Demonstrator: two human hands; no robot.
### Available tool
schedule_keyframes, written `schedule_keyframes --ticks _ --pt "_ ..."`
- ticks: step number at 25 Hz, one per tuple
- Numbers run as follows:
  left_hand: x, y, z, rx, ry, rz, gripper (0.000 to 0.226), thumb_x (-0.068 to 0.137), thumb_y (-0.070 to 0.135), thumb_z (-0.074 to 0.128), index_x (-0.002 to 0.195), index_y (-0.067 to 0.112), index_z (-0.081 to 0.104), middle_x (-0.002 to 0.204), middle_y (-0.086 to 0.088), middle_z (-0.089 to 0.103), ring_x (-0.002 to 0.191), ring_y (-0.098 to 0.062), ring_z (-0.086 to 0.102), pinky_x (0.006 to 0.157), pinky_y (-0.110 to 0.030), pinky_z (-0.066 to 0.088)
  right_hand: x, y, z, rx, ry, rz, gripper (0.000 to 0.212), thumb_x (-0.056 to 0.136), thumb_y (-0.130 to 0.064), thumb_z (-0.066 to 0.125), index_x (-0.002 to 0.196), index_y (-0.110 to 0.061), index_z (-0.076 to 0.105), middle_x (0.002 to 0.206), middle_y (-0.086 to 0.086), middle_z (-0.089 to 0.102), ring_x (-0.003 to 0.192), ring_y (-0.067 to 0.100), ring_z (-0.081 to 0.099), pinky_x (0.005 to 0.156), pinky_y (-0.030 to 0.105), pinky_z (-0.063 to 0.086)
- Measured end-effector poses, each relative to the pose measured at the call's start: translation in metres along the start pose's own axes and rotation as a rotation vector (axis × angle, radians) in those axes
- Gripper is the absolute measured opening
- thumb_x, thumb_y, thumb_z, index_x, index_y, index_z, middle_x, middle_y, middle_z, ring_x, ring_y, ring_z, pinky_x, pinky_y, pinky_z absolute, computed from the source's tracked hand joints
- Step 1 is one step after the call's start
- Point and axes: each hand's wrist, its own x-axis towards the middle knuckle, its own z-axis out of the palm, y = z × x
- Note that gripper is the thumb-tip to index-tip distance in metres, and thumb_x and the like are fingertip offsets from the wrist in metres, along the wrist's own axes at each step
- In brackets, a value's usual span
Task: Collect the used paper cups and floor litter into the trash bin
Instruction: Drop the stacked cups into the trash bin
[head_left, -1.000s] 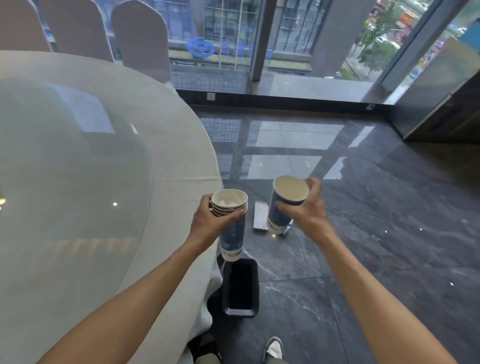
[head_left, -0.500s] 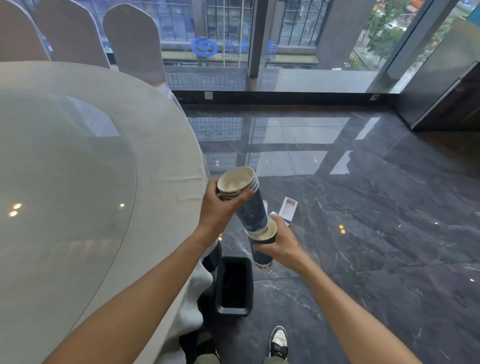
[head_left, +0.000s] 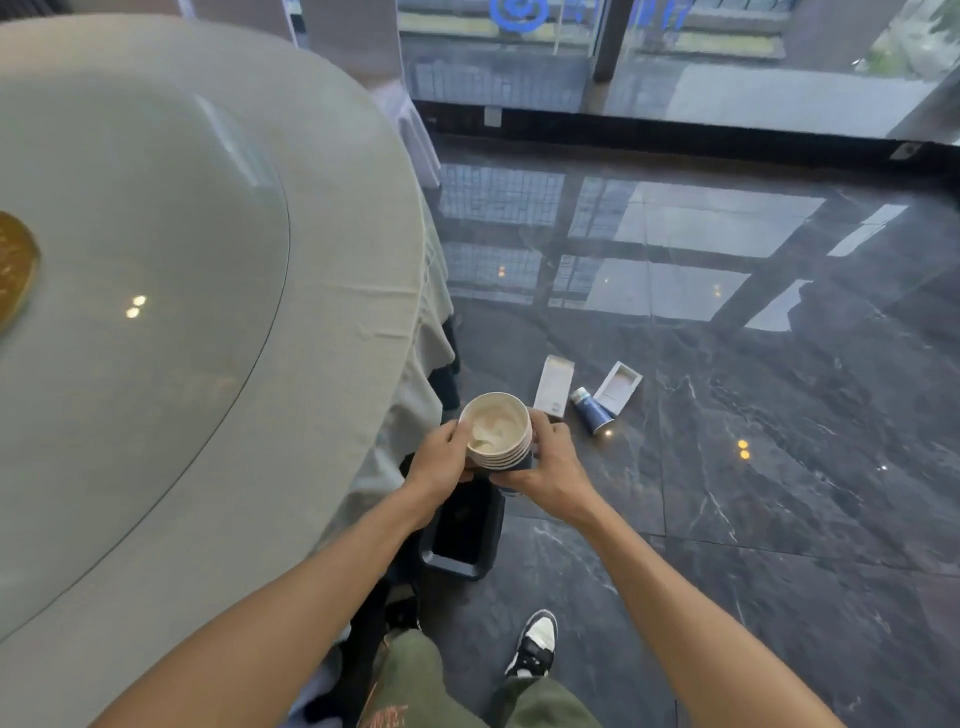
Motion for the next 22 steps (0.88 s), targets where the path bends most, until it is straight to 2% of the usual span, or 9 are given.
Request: schedule_keyframes --ticks 3,5,7,9,11,14,15,18,22 --pt "0.016 -0.042 0.007 0.032 0.065 -0.045 0.026 0.105 0.037 0.052 0.111 0.024 0.074 0.102 0.000 0.077 0.094 -0.017 0.072 0.082 -0.039 0.063 0.022 0.036 0.027 -0.015 -0.171 0.079 0.084 0.068 -0.024 0.083 0.140 -0.035 0.041 0.127 0.000 0.044 0.115 0.007 0.044 0.103 0.035 0.048" --pt "0.036 -0.075 0.010 0.062 0.097 -0.073 0.023 0.106 0.028 0.052 0.113 0.024 0.074 0.103 0.001 0.075 0.091 -0.013 0.067 0.076 -0.030 0.058 0.040 0.067 0.054 0.043 -0.220 0.140 0.079 0.064 -0.021 0.081 0.134 -0.032 0.046 0.129 0.000 0.049 0.124 0.015 0.046 0.104 0.039 0.050" --pt "0.055 -0.109 0.011 0.091 0.106 -0.118 0.019 0.105 0.023 0.055 0.110 0.028 0.073 0.105 0.003 0.075 0.096 -0.014 0.069 0.086 -0.034 0.058 0.052 0.098 0.080 0.126 -0.238 0.218 0.074 0.059 -0.025 0.078 0.128 -0.030 0.052 0.124 0.002 0.060 0.118 0.019 0.058 0.092 0.039 0.057" --pt "0.083 -0.155 0.010 0.123 0.105 -0.190 0.019 0.102 0.027 0.060 0.116 0.029 0.073 0.110 0.004 0.076 0.104 -0.016 0.070 0.095 -0.039 0.058 0.066 0.128 0.109 0.239 -0.261 0.358 0.059 0.069 -0.024 0.072 0.125 -0.027 0.054 0.122 0.003 0.065 0.108 0.018 0.065 0.084 0.035 0.059" --pt "0.106 -0.197 0.006 0.147 0.101 -0.265 0.023 0.101 0.029 0.062 0.122 0.025 0.073 0.115 0.004 0.076 0.107 -0.016 0.070 0.094 -0.036 0.058 0.078 0.156 0.137 0.340 -0.265 0.517 0.040 0.081 -0.027 0.065 0.121 -0.030 0.058 0.122 0.004 0.067 0.106 0.020 0.069 0.090 0.039 0.061" --pt "0.129 -0.250 0.001 0.173 0.080 -0.367 0.025 0.101 0.027 0.063 0.124 0.024 0.072 0.114 0.006 0.075 0.108 -0.015 0.070 0.095 -0.037 0.058 0.090 0.195 0.177 0.379 -0.246 0.634 0.031 0.091 -0.029 0.061 0.121 -0.027 0.060 0.120 0.006 0.068 0.096 0.016 0.067 0.075 0.032 0.062" --pt "0.134 -0.265 -0.001 0.172 0.067 -0.406 0.024 0.099 0.028 0.064 0.122 0.026 0.073 0.113 0.007 0.076 0.107 -0.015 0.071 0.096 -0.040 0.059 0.092 0.203 0.188 0.379 -0.245 0.660 0.034 0.091 -0.031 0.061 0.124 -0.024 0.059 0.120 0.005 0.067 0.096 0.016 0.067 0.076 0.034 0.062" --pt "0.152 -0.312 -0.004 0.187 -0.009 -0.492 0.027 0.090 0.032 0.065 0.115 0.038 0.073 0.111 0.012 0.078 0.107 -0.015 0.073 0.098 -0.046 0.059 0.097 0.225 0.215 0.370 -0.264 0.733 0.045 0.083 -0.038 0.063 0.126 -0.023 0.056 0.119 0.003 0.067 0.105 0.020 0.068 0.096 0.047 0.058" --pt "0.168 -0.322 0.002 0.217 -0.066 -0.534 0.021 0.098 0.023 0.060 0.096 0.043 0.067 0.104 0.011 0.076 0.105 -0.017 0.072 0.098 -0.047 0.059 0.108 0.244 0.235 0.434 -0.206 0.830 0.042 0.083 -0.032 0.063 0.123 -0.019 0.057 0.117 0.006 0.068 0.105 0.023 0.069 0.098 0.049 0.057"
